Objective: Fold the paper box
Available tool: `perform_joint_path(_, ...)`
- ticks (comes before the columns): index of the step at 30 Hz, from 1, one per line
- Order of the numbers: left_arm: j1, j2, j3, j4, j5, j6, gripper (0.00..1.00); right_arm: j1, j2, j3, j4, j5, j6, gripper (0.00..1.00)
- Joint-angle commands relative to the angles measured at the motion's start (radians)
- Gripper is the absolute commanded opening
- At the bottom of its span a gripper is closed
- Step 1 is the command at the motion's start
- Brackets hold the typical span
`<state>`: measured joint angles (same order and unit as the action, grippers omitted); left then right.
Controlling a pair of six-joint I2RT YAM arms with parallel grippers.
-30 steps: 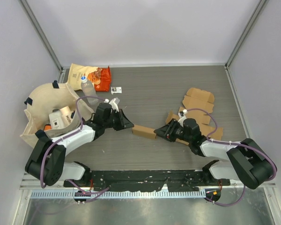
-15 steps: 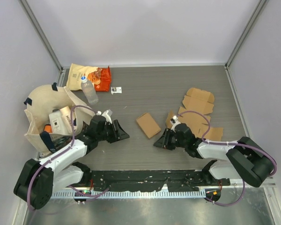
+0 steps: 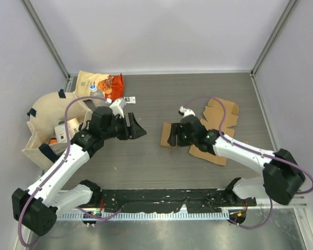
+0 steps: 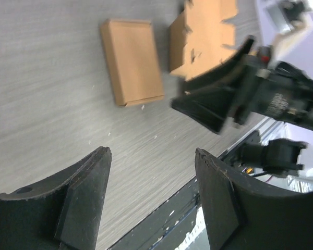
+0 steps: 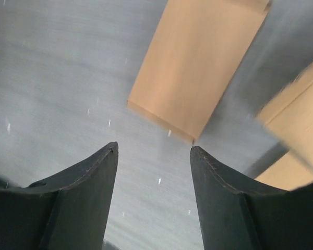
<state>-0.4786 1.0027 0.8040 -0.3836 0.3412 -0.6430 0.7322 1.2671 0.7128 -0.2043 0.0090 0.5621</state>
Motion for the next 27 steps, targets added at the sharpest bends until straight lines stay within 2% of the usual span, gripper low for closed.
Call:
perform_joint_path(1,-0.003,-0.029,0.185,-0.109,-0.024,0.117,0.7,0.003,0.176,0.235,-0.193,0.29,-0.058,0.64)
perform_joint_path(4,-0.003,-0.042,0.239,-0.109,-0.024,0.118,0.7,0.013,0.276,0.321,-0.201,0.276,-0.045,0.64)
perform_joint_path(8,-0.003,-0.068,0.232,-0.083,0.034,0.077,0.71,-0.017,0.334,0.335,-0.198,0.324,0.108,0.66)
perform_joint_path(12,-0.005,-0.082,0.149,-0.003,0.113,0.0,0.71,-0.027,0.377,0.343,-0.158,0.312,0.212,0.67)
perform_joint_path(16,-0.006,-0.102,0.107,0.009,0.124,-0.015,0.71,-0.028,0.413,0.321,-0.11,0.301,0.251,0.67)
perform_joint_path(19,-0.006,-0.124,0.09,0.008,0.13,-0.015,0.71,-0.033,0.431,0.286,-0.023,0.278,0.272,0.61)
perform_joint_path(23,-0.008,-0.145,0.081,-0.008,0.13,-0.011,0.71,-0.036,0.457,0.274,0.072,0.276,0.292,0.49)
perform_joint_path(27,-0.006,-0.162,0.08,-0.023,0.127,-0.001,0.7,-0.057,0.503,0.284,0.123,0.307,0.308,0.44)
